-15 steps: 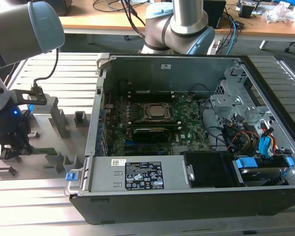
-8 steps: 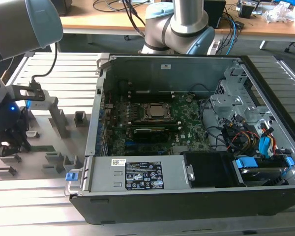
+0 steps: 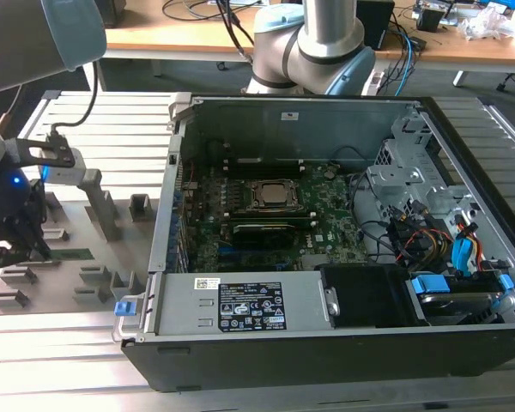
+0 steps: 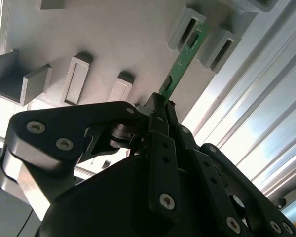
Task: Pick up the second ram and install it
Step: 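Pick up the second ram and move it above second insertion slot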
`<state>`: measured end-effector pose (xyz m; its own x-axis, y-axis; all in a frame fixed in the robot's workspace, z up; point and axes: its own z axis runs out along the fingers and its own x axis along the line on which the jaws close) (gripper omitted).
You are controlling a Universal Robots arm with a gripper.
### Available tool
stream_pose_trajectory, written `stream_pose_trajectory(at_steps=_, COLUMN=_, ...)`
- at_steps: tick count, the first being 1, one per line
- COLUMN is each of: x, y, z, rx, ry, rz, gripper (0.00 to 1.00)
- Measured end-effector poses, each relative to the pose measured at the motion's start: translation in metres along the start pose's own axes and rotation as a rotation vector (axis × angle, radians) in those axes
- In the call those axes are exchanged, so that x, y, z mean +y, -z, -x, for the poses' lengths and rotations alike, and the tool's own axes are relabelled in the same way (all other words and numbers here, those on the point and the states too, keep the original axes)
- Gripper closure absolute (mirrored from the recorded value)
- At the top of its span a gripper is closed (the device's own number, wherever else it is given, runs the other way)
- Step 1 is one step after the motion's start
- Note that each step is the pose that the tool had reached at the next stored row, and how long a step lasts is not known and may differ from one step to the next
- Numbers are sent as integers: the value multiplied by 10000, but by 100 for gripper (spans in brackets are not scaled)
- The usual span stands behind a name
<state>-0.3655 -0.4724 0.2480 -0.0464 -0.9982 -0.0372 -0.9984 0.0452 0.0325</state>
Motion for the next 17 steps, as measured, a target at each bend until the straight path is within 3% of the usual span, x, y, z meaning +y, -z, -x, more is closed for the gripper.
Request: stream_pose_trajectory(at_steps=17, x=3, y=88, z=3, rx=3, ry=0, rz=3, gripper=86)
